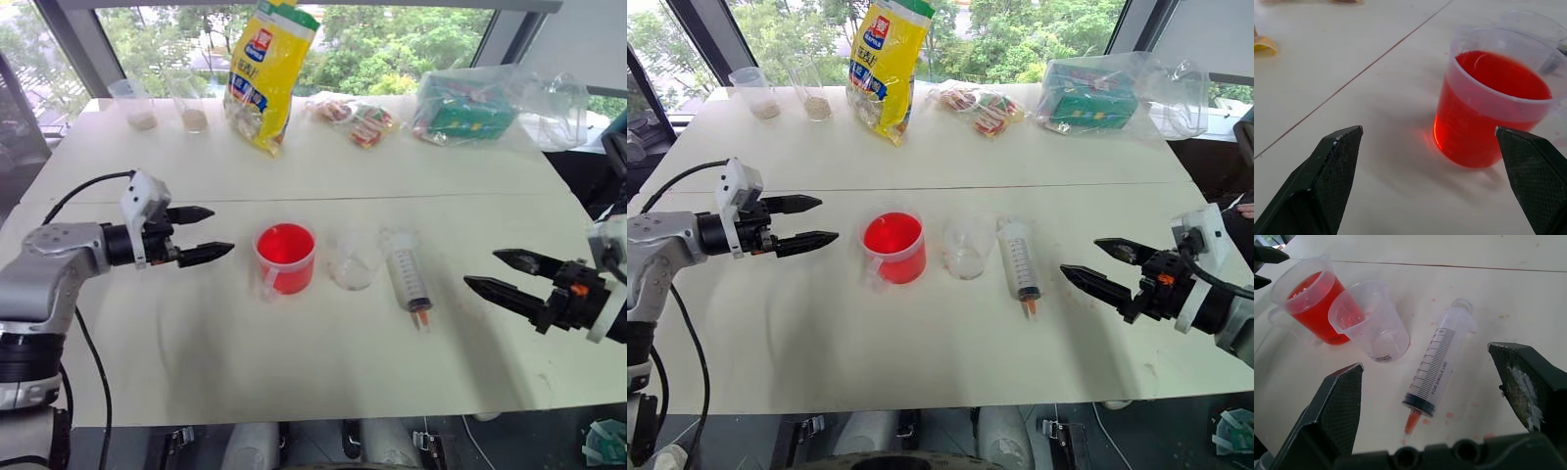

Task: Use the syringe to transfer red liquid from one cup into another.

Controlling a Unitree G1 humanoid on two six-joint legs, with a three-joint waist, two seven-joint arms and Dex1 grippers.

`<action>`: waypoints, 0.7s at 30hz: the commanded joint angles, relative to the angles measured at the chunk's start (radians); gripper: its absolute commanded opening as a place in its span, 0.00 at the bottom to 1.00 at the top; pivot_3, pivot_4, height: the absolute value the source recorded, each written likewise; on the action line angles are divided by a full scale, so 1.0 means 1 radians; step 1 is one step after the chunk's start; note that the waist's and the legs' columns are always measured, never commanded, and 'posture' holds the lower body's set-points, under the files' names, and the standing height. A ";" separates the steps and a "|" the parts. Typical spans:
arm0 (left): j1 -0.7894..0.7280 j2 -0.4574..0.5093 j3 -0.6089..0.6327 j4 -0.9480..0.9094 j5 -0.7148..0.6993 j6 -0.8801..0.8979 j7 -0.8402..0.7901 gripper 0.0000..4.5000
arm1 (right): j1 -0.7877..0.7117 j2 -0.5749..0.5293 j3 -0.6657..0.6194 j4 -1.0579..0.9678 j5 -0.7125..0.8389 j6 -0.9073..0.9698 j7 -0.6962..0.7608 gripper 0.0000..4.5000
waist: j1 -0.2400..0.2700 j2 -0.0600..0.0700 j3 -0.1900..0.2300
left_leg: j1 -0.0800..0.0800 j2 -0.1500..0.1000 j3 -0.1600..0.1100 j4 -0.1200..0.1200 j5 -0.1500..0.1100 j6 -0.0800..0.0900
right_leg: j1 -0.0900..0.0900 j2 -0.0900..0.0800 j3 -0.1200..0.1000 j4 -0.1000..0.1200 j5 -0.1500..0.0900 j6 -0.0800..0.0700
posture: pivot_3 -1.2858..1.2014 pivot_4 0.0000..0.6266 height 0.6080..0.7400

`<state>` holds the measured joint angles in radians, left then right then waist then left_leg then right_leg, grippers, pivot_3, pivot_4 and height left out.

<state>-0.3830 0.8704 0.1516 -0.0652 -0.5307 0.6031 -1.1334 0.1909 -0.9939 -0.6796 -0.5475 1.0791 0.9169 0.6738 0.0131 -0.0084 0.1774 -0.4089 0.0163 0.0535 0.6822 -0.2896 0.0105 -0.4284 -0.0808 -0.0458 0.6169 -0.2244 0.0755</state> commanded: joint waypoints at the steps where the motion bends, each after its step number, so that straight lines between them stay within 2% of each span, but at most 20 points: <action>1: 0.003 0.026 0.033 -0.061 -0.037 0.024 -0.010 1.00 | -0.032 -0.025 -0.019 -0.026 0.038 0.021 -0.001 0.99 | 0.000 0.000 0.000 | 0.000 0.000 0.000 0.000 0.000 0.000 | 0.000 0.000 0.000 0.000 0.000 0.000 | 0.52 0.24 1.00; 8: -0.008 0.042 0.031 -0.138 -0.086 0.089 -0.001 1.00 | -0.084 -0.021 0.032 -0.040 0.049 0.058 -0.038 0.99 | 0.000 -0.001 0.000 | 0.000 0.000 0.000 0.000 0.000 0.000 | 0.000 0.000 0.001 0.000 0.000 0.000 | 0.52 0.24 1.00; 21: 0.004 0.058 0.027 -0.138 -0.096 0.073 -0.019 1.00 | -0.143 -0.036 0.051 -0.017 0.079 0.143 -0.089 0.99 | 0.000 -0.001 0.000 | 0.000 0.000 0.000 0.000 0.000 0.000 | 0.000 0.000 0.000 0.000 0.000 0.000 | 0.52 0.24 1.00</action>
<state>-0.3691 0.9044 0.1530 -0.1788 -0.6198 0.6890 -1.1487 0.0613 -1.0069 -0.6241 -0.5629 1.1485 1.0520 0.5896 0.0129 -0.0092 0.1779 -0.4089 0.0163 0.0535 0.6822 -0.2896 0.0105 -0.4285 -0.0803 -0.0454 0.6170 -0.2244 0.0756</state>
